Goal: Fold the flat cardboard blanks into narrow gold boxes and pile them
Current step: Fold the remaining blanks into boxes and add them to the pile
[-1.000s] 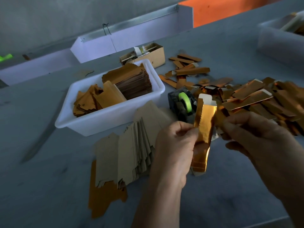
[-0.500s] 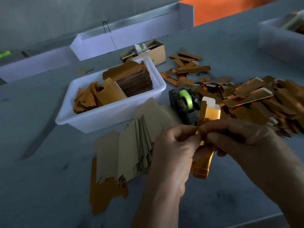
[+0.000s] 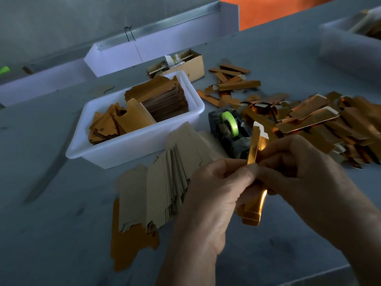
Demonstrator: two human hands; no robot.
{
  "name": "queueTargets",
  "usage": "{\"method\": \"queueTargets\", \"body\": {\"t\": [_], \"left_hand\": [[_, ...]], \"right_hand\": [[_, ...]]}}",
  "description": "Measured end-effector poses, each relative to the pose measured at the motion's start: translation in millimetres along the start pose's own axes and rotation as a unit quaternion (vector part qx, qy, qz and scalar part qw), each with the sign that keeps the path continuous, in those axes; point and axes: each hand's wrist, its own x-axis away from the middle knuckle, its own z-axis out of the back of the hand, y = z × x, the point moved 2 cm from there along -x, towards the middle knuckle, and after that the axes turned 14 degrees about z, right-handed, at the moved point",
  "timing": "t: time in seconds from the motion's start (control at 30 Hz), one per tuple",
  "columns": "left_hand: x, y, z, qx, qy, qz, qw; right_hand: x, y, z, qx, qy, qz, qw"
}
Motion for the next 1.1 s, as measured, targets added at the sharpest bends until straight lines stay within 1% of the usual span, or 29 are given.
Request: {"method": "queueTargets", "body": {"t": [0.23, 0.37, 0.47, 0.53, 0.67, 0.73, 0.77, 0.83, 0.9, 0.93, 1.03, 1.1], "left_hand": [[-1, -5, -3, 0.001, 0.073, -0.031, 0.997], [1, -5, -8, -0.014, 0.118, -0.068, 0.991], [3, -6, -9, -0.031, 0.149, -0.098, 0.983], [6, -6, -7, -0.046, 0.161, -0.099, 0.981], [13, -1, 1, -0.025, 0.18, -0.091, 0.979], [16, 1, 3, -0.022, 0.178, -0.1, 0.979], [16, 1, 2, -0.025, 0.179, -0.102, 0.978], [17, 0, 0, -0.027, 0.19, -0.096, 0.977], [17, -1, -2, -0.015, 0.202, -0.085, 0.975], [17, -1, -3, -0.003, 0.203, -0.08, 0.976], [18, -2, -2, 0.006, 0.203, -0.065, 0.977], [19, -2, -2, 0.016, 0.189, -0.059, 0.98]], "right_hand": [[2, -5, -4, 0.093, -0.009, 0.01, 0.996], [2, -13, -8, 0.186, 0.011, 0.015, 0.982], [2, -20, -11, 0.222, 0.026, 0.001, 0.975], [1, -24, -12, 0.228, 0.026, -0.004, 0.973], [1, -23, -8, 0.271, 0.014, -0.012, 0.962], [3, -17, -7, 0.237, 0.01, 0.008, 0.971], [5, -14, -7, 0.19, 0.013, 0.015, 0.982], [7, -10, -7, 0.062, 0.013, -0.004, 0.998], [9, -5, -9, -0.053, 0.009, -0.041, 0.998], [10, -3, -10, -0.087, 0.015, -0.053, 0.995], [11, -1, -13, -0.134, 0.034, -0.074, 0.988], [11, 3, -16, -0.167, 0.045, -0.084, 0.981]]}}
